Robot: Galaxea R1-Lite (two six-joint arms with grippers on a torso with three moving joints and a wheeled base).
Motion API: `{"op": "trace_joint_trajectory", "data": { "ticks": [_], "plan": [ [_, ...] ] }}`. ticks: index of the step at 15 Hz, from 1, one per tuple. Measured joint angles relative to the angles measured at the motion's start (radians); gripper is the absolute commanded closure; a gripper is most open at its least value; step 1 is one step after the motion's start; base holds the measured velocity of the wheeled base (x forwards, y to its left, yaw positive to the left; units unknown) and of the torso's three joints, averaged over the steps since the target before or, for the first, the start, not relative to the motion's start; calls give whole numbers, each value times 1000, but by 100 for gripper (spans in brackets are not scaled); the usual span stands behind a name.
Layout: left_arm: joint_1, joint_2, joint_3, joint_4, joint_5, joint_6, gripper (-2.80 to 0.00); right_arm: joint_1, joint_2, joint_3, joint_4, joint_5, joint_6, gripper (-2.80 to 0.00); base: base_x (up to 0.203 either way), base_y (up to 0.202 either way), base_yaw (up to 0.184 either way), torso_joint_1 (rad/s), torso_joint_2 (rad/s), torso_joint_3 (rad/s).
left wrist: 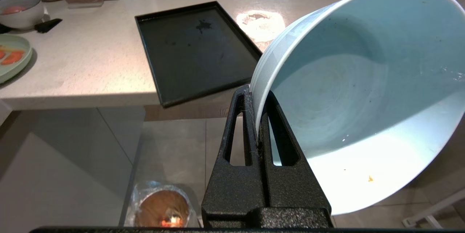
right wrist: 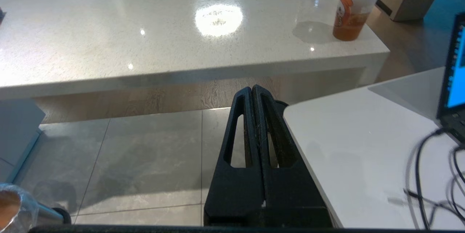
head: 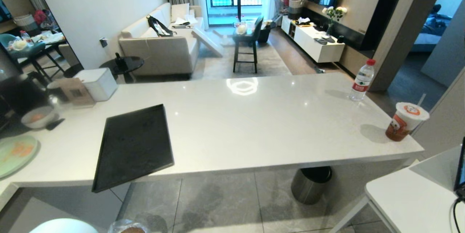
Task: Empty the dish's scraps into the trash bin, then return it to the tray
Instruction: Put the bowl back to the table
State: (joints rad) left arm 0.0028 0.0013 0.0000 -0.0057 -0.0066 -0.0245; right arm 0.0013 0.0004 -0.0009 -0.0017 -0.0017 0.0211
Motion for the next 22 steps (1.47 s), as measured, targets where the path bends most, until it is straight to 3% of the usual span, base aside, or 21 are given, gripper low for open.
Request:
{"op": "trace_joint_trajectory", "data": {
  "ticks": [14, 22],
  "plan": [
    [0, 0, 0, 0, -1, 0, 0, 0, 0, 0, 1, -1, 0, 0, 193, 0, 1, 4, 2, 1],
    [0, 0, 0, 0, 0, 1, 0, 0, 0, 0, 1, -1, 0, 0, 10, 0, 0, 2, 0, 0]
  ]
}}
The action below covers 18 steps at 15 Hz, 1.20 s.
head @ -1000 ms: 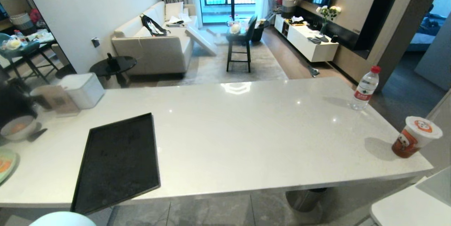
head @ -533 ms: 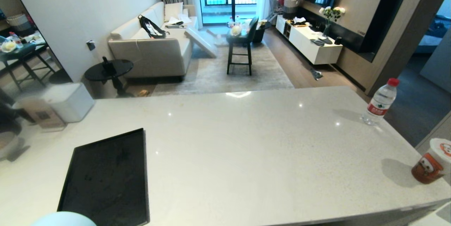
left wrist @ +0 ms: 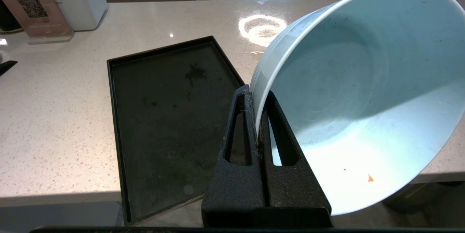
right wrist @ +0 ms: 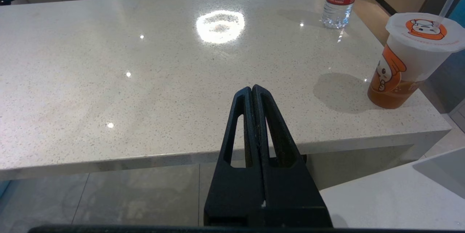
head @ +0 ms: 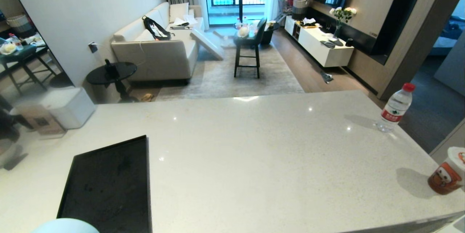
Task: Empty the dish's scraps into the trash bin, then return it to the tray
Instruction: Put the bowl back to the table
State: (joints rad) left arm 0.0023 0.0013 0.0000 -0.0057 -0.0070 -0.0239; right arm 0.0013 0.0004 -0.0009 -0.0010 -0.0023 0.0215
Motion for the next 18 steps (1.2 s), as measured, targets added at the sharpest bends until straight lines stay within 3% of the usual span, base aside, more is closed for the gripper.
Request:
{"op": "trace_joint_trajectory", "data": {
  "ticks": [12, 18],
  "plan": [
    [0, 0, 0, 0, 1, -4, 0, 0, 0, 0, 0, 0, 0, 0, 0, 0, 0, 0, 0, 0],
    [0, 0, 0, 0, 1, -5, 0, -1, 0, 0, -1, 1, 0, 0, 1, 151, -5, 3, 2, 2]
  ]
}}
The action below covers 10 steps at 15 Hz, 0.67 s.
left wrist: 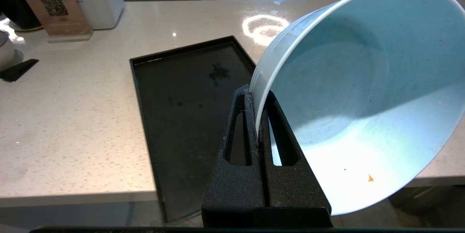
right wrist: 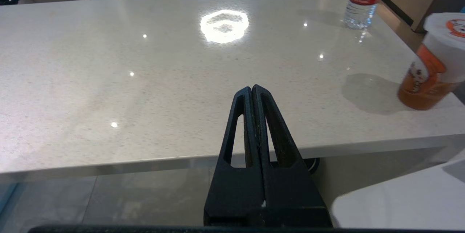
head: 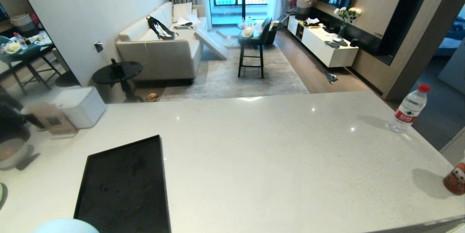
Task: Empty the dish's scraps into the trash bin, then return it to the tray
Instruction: Put the bowl back to the table
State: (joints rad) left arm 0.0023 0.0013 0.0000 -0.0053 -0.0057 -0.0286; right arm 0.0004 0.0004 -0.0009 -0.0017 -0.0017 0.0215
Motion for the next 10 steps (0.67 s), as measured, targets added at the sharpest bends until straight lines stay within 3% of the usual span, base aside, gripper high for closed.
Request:
{"op": "trace_joint_trajectory", "data": {
  "ticks": [7, 10],
  "plan": [
    [0, 0, 0, 0, 0, 1, 0, 1, 0, 0, 0, 0, 0, 0, 0, 191, -1, 2, 3, 2],
    [0, 0, 0, 0, 0, 0, 0, 1, 0, 0, 0, 0, 0, 0, 0, 51, 0, 0, -1, 2]
  ]
}}
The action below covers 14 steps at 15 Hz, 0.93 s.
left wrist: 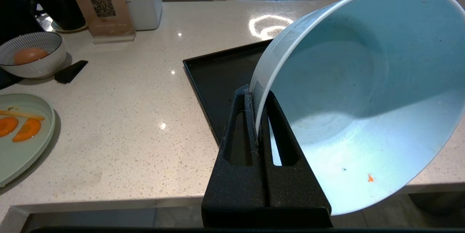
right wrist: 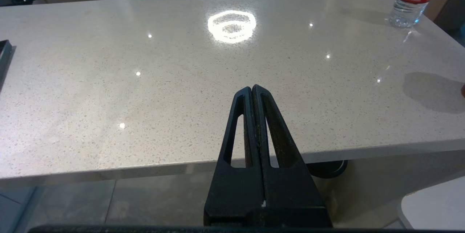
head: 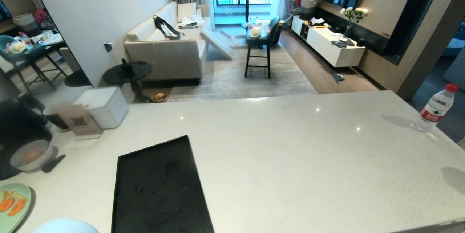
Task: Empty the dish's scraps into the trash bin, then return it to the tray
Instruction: Put the bowl back to the table
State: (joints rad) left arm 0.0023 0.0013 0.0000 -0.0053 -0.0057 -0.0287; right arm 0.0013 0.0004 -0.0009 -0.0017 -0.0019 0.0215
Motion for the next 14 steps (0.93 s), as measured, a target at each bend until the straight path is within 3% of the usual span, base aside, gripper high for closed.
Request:
{"op": "trace_joint_trajectory", "data": {
  "ticks": [6, 10, 14],
  "plan": [
    [-1, 0, -6, 8, -2, 5, 0, -2, 0, 0, -1, 0, 0, 0, 0, 0, 0, 0, 0, 0],
    [-1, 38, -140, 130, -10, 5, 0, 0, 0, 0, 1, 0, 0, 0, 0, 0, 0, 0, 0, 0],
    [-13, 234, -317, 227, -4, 6, 0, -1, 0, 0, 0, 0, 0, 0, 0, 0, 0, 0, 0, 0]
  ]
}}
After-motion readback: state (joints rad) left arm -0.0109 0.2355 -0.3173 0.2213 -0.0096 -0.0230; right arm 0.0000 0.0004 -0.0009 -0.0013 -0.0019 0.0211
